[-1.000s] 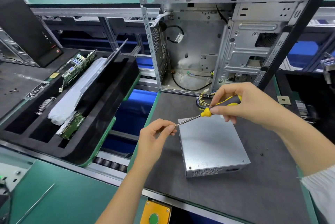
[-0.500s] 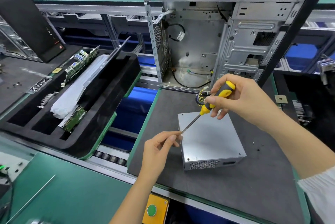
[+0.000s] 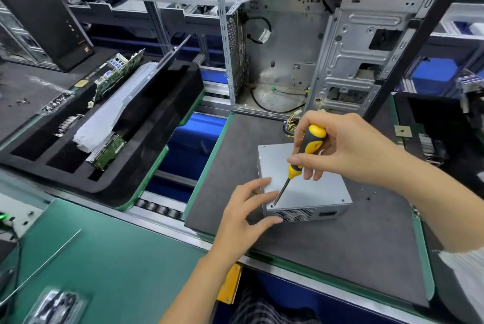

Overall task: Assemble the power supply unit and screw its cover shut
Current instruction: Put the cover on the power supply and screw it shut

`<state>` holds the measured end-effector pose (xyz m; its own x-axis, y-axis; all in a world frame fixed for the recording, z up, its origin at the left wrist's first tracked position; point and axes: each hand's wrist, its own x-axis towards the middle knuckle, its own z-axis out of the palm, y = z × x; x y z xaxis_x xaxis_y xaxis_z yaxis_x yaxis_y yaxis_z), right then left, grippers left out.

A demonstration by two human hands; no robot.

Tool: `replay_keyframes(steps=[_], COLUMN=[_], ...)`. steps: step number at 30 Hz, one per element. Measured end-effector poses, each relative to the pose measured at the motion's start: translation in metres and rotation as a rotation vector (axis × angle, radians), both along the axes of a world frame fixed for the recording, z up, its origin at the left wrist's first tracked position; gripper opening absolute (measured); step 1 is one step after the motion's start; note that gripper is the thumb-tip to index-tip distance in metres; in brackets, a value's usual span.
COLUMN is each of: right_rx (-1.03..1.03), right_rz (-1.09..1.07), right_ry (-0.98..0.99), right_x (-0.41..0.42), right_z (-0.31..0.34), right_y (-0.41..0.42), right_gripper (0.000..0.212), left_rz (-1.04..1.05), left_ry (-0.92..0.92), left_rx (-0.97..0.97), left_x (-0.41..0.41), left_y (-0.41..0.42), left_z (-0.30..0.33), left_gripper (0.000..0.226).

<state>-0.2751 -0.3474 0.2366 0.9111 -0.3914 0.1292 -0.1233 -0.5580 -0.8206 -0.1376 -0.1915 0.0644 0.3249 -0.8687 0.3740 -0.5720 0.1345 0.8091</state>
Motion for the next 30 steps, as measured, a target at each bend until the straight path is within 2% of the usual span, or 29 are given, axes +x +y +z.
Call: replay_keyframes(steps=[8,16,30], right_rx=[-0.081,-0.114,-0.121], right_rz=[0.012,0.015,0.028], right_ry=[0.022,0.036,0.047], right_x=[0.0046,0.008,0.0096], right_z=[-0.0042,-0.006,-0.006], right_y=[0.0063,0.0065,0.0077], right_gripper=[0.021,0.022,0.022], left_rz=[0.071,0.092,0.059], left_ry=[0.175,0.171,0.135], left_rx=[-0.056,-0.062,-0.05], left_x=[-0.0041,-0.0021,0.0002], left_y=[0.0009,0.0008,-0.0016], left_z=[0.004,0.0031,-0.0017], left_gripper=[0.029,0.017,0.01])
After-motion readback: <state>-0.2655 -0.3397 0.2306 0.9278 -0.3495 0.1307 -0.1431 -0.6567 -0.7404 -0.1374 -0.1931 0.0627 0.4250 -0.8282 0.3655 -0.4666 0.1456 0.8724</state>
